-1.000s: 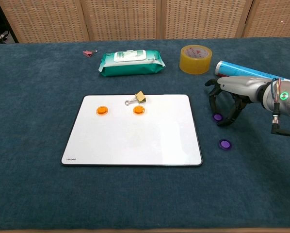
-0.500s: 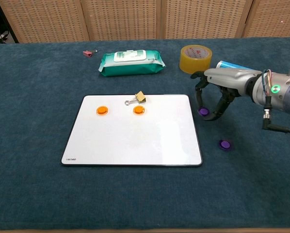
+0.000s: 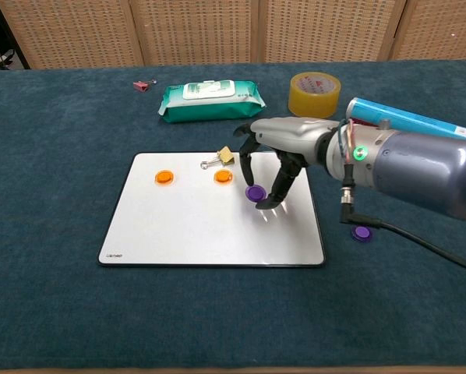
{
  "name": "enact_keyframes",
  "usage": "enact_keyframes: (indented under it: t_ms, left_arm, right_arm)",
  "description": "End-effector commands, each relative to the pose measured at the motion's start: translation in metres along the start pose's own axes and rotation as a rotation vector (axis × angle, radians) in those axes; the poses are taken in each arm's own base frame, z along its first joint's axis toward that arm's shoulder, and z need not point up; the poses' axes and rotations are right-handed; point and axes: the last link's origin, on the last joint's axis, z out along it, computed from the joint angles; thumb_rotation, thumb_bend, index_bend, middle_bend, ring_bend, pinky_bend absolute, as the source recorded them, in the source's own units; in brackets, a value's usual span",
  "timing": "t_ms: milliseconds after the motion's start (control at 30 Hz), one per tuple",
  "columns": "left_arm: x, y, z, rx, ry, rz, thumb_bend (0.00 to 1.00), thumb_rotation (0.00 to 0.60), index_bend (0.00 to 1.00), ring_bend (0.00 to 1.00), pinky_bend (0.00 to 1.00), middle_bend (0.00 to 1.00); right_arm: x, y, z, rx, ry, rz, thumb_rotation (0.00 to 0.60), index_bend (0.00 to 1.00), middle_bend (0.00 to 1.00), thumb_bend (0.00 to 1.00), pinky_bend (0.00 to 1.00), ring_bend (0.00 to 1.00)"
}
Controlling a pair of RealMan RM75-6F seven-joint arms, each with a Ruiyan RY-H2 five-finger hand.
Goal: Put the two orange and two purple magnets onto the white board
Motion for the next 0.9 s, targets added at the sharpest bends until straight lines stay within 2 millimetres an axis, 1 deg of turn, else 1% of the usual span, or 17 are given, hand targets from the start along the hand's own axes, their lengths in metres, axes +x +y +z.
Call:
enact_keyframes:
  t_ms: [33, 233, 367, 533, 733, 767, 833, 900]
  left_arm:
    - [0.001, -0.001, 0.0, 0.0, -0.001, -0.002, 0.2, 0.6, 0.02, 0.0, 0.0, 0.0]
    - [0.002, -0.001, 0.0, -0.001, -0.002, -0.007, 0.2, 0.6, 0.02, 0.0, 0.0, 0.0]
    - [0.003, -0.002, 0.0, 0.0, -0.001, -0.01, 0.2, 0.6, 0.02, 0.0, 0.0, 0.0]
    - [0.004, -0.002, -0.001, 0.0, -0.002, -0.01, 0.2, 0.6, 0.02, 0.0, 0.0, 0.0]
    - [0.004, -0.003, 0.0, 0.002, 0.0, -0.013, 0.2, 0.6, 0.02, 0.0, 0.0, 0.0]
    - [0.004, -0.003, 0.0, 0.003, 0.0, -0.012, 0.2, 0.6, 0.02, 0.0, 0.0, 0.0]
    - [0.004, -0.003, 0.0, 0.003, -0.001, -0.014, 0.2, 0.6, 0.02, 0.0, 0.0, 0.0]
    - [0.005, -0.003, 0.0, 0.004, 0.001, -0.016, 0.2, 0.6, 0.02, 0.0, 0.0, 0.0]
  right_arm:
    - [-0.002, -0.01, 0.005, 0.007, -0.004, -0.005, 0.6, 0.56, 0.0, 0.65, 0.0, 0.0]
    - [-0.004, -0.028, 0.014, 0.021, -0.01, 0.004, 0.6, 0.56, 0.0, 0.66, 0.0, 0.0]
    - [-0.005, -0.035, 0.02, 0.017, -0.013, 0.012, 0.6, 0.56, 0.0, 0.66, 0.0, 0.0]
    - [-0.009, -0.039, 0.026, 0.0, -0.028, 0.021, 0.6, 0.56, 0.0, 0.66, 0.0, 0.0]
    - [-0.012, -0.039, 0.028, -0.007, -0.037, 0.014, 0.6, 0.56, 0.0, 0.66, 0.0, 0.0]
    - [-0.012, -0.039, 0.027, -0.004, -0.039, 0.014, 0.6, 0.56, 0.0, 0.66, 0.0, 0.0]
    - [-0.011, -0.04, 0.026, 0.008, -0.049, 0.024, 0.6, 0.5, 0.0, 0.66, 0.0, 0.0]
    - [-0.01, -0.039, 0.024, 0.017, -0.056, 0.029, 0.6, 0.4, 0.0, 0.66, 0.0, 0.0]
